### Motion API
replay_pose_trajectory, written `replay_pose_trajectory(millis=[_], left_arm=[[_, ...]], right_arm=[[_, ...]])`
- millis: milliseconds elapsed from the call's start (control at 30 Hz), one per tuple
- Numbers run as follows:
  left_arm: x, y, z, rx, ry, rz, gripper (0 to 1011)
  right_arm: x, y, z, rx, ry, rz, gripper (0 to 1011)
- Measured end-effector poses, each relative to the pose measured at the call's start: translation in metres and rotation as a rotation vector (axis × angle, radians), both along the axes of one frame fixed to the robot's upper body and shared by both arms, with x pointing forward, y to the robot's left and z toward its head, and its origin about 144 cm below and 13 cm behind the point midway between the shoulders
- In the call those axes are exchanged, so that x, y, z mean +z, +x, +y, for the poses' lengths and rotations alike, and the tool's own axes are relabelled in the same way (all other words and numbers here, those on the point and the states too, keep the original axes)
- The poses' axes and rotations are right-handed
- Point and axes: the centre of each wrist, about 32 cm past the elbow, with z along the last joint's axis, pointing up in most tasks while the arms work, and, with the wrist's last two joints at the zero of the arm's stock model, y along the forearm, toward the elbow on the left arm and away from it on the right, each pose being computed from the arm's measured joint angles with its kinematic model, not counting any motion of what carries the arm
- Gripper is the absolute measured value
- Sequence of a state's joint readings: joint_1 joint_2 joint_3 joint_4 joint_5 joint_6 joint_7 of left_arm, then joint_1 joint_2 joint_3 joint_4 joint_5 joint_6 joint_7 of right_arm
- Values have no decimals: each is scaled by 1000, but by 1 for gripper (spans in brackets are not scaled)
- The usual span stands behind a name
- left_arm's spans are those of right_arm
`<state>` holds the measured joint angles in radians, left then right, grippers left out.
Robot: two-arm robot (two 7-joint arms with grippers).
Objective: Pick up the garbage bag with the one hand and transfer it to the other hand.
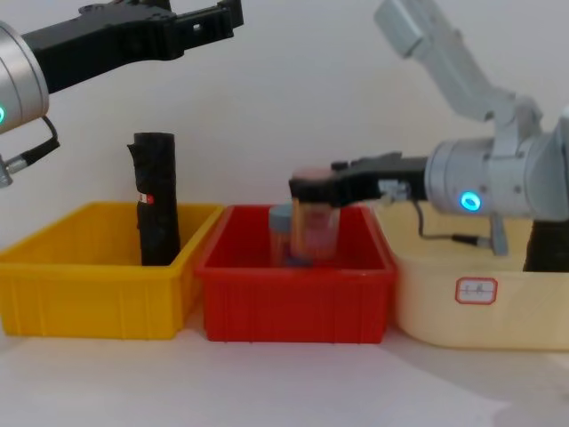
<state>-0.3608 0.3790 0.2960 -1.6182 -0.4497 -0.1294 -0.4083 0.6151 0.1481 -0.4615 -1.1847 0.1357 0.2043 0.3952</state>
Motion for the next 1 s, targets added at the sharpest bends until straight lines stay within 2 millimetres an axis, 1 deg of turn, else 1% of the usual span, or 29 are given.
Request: replay_pose_trajectory(millis=[133,167,267,367,533,667,800,1000], left_arm=[[0,0,0,0,0,0,1001],[0,0,0,0,0,0,1001],[0,0,0,0,0,0,1001],[0,0,0,0,0,0,1001],[0,0,0,0,0,0,1001],[0,0,0,0,0,0,1001],[0,0,0,0,0,0,1001],[0,0,0,0,0,0,1001]], right_arm=[[16,-4,-7,-7,40,-55,682],[16,-4,-7,-7,40,-55,682],[26,-7,-13,-14,64,-90,682],[38,-12,-25,-33,88,-130,682],[46,-18,-40,-60,105,-163,682],[47,-23,-48,-74,106,-169,682],[43,-28,-54,-83,94,-157,682],[28,-36,-60,-98,64,-115,682]])
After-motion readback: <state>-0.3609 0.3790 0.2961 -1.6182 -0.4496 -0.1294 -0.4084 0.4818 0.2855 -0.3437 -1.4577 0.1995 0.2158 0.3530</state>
